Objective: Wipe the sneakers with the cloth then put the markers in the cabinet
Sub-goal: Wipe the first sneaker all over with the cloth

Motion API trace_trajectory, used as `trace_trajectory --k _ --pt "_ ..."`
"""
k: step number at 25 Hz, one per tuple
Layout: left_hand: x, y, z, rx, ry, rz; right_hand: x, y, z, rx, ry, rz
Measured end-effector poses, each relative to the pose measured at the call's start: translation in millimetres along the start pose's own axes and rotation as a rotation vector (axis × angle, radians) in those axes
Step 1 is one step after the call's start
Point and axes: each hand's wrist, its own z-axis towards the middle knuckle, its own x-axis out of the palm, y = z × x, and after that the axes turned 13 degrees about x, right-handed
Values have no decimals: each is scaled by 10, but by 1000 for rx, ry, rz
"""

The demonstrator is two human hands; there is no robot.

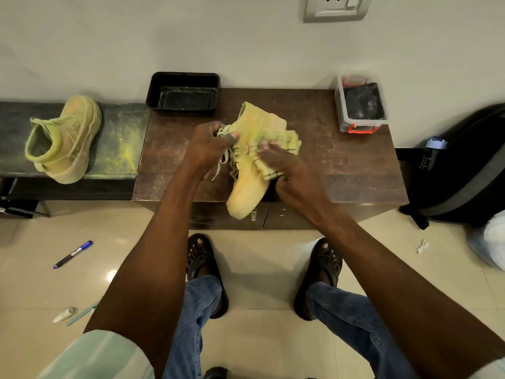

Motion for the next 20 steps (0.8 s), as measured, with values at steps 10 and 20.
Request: trace_trajectory --k 10,20 --pt "30 -37 15 -8 -20 17 -63 16 76 -20 44 -53" --pt "-47 -52 -37 49 129 -14 105 -340 352 -66 11 123"
